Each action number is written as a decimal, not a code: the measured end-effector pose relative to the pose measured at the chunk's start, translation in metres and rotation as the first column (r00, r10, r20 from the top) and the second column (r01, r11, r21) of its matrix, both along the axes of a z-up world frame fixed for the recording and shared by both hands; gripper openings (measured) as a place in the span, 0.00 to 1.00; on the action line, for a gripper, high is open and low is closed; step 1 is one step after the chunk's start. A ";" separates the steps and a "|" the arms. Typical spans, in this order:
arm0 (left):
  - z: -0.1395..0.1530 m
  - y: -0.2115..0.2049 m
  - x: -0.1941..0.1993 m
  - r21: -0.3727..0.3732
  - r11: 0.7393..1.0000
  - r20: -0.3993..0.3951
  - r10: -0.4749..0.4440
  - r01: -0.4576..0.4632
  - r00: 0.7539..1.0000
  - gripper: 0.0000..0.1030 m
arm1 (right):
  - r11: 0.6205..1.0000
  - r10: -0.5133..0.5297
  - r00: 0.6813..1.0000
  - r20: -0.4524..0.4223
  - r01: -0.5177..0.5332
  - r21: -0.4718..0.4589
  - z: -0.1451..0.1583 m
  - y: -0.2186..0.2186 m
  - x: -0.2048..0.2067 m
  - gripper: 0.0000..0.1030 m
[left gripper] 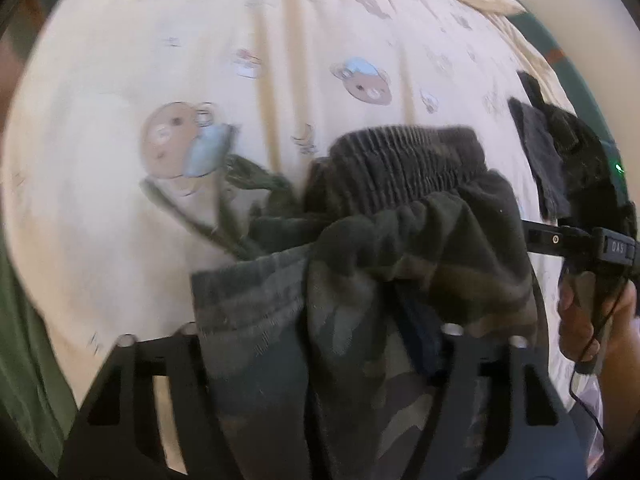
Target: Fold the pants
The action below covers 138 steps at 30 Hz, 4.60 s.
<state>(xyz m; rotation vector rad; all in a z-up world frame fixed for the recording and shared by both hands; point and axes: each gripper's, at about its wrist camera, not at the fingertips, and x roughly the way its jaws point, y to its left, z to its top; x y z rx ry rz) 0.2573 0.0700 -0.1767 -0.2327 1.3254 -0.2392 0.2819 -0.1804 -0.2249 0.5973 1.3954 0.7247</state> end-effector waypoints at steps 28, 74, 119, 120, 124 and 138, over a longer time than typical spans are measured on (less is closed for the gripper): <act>0.048 0.015 0.033 -0.064 0.997 0.095 -0.044 0.051 0.994 0.12 | 0.947 0.257 0.905 0.338 -0.167 -0.273 0.080 0.032 0.023 0.27; 0.146 -0.005 -0.229 -0.069 0.958 0.267 -0.252 0.279 0.930 0.51 | 0.938 0.075 0.893 0.443 0.088 -0.335 0.163 -0.032 -0.229 0.84; 0.131 0.083 -0.263 -0.194 0.916 0.276 0.395 -0.352 0.876 0.51 | 0.974 0.211 0.780 0.589 -0.120 -0.190 0.208 0.098 -0.274 0.00; 0.134 0.088 -0.264 -0.188 0.908 0.288 0.415 -0.374 0.863 0.51 | 0.957 0.291 0.753 0.590 -0.230 -0.179 0.211 0.117 -0.293 0.00; 0.134 0.098 -0.263 -0.198 0.891 0.285 0.452 -0.409 0.845 0.51 | 0.843 0.536 0.682 0.497 -0.460 -0.279 0.169 0.183 -0.345 0.00; 0.122 0.076 -0.257 -0.182 0.918 0.230 0.389 -0.353 0.892 0.51 | 0.959 0.106 0.870 0.481 0.039 -0.281 0.166 0.104 -0.262 0.00</act>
